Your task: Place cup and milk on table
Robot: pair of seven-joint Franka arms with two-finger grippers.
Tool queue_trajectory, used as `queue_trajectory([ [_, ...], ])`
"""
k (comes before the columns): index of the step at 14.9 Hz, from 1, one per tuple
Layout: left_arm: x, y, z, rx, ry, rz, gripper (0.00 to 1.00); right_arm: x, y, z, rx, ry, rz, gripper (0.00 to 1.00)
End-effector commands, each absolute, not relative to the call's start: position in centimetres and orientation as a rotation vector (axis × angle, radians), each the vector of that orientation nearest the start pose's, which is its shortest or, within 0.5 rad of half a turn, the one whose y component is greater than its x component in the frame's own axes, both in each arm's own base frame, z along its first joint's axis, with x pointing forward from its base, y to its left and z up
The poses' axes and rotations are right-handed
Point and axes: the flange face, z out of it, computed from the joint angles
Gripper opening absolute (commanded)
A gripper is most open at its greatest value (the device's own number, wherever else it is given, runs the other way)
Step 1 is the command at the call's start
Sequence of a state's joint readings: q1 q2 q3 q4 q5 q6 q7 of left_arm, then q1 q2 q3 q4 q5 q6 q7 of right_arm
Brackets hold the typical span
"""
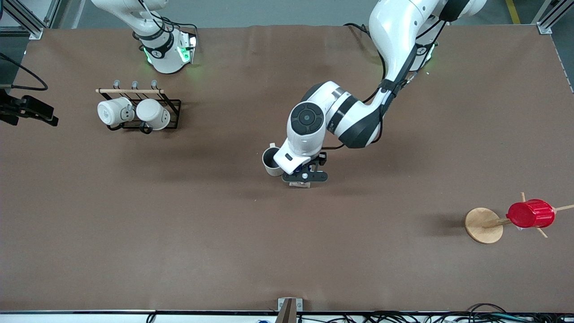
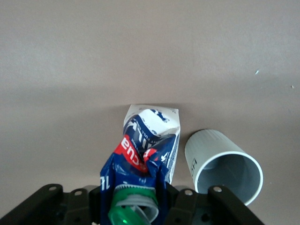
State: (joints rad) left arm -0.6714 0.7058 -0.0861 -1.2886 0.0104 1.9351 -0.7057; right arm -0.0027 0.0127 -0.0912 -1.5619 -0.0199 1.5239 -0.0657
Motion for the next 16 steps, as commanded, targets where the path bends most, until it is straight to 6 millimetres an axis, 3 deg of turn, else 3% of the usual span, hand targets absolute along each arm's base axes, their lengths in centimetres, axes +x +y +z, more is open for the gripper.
queue_trajectory([
  [1, 53.5, -49.8, 33.1, -3.123, 0.057, 0.150, 0.24, 54.7, -5.4, 62.1, -3.134, 0.038, 0.071, 1.00],
  [2, 53.4, -49.9, 33.3, -3.122, 0.064, 0.152, 0.30, 54.8, -5.4, 62.0, -3.134, 0.038, 0.074, 1.00],
  [3, 53.2, -50.0, 33.3, -3.124, 0.072, 0.155, 0.46, 54.8, -5.5, 62.0, -3.133, 0.041, 0.074, 1.00],
  [5, 53.2, -49.8, 33.1, -3.115, 0.099, 0.159, 1.00, 54.7, -5.5, 61.9, -3.133, 0.043, 0.083, 1.00],
  [8, 54.7, -47.7, 36.6, -3.147, 0.076, 0.104, 1.00, 54.7, -5.5, 61.8, -3.132, 0.043, 0.091, 1.00],
  [11, 57.0, -43.3, 41.6, -3.184, 0.025, 0.021, 1.00, 54.7, -5.6, 61.6, -3.133, 0.043, 0.098, 1.00],
  [13, 58.5, -39.3, 44.6, -3.196, 0.009, -0.027, 1.00, 54.7, -5.6, 61.6, -3.132, 0.043, 0.098, 1.00],
  [16, 59.1, -33.2, 48.8, -3.192, 0.007, -0.104, 1.00, 54.7, -5.6, 61.6, -3.132, 0.043, 0.098, 1.00],
])
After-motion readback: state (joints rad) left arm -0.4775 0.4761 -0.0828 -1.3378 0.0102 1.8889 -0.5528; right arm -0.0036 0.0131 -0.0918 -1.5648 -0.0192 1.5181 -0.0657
